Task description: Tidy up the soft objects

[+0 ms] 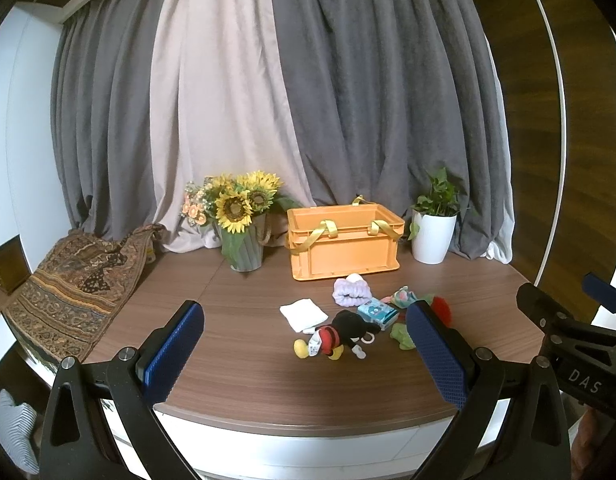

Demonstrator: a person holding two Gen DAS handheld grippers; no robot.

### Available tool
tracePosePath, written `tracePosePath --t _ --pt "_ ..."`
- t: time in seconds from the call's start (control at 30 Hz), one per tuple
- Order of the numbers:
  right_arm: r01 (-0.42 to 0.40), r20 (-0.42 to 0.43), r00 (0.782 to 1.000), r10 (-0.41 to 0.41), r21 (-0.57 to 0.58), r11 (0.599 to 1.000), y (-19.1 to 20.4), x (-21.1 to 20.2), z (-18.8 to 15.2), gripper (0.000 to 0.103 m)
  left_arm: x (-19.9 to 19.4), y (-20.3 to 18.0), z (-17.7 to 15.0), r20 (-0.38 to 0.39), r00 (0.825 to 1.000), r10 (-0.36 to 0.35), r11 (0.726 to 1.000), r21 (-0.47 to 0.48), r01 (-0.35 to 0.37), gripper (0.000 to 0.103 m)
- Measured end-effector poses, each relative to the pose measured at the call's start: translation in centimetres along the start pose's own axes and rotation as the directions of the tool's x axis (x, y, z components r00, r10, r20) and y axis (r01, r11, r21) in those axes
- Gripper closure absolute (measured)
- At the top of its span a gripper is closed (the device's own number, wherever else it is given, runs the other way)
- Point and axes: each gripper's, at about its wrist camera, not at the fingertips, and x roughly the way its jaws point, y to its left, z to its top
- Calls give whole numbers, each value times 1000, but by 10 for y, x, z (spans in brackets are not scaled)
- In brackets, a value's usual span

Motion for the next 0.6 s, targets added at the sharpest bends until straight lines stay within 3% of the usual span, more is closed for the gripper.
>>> tracePosePath --t 0.33,0.6 --pt "-1 -5 1000 1 3 1000 1 2 -1 1 6 -3 2 -9 1000 -5 1000 1 5 0" --pt "-4 -27 1000 5 8 1000 3 6 -5 1 34 -2 -1 -49 999 -24 1000 15 25 0"
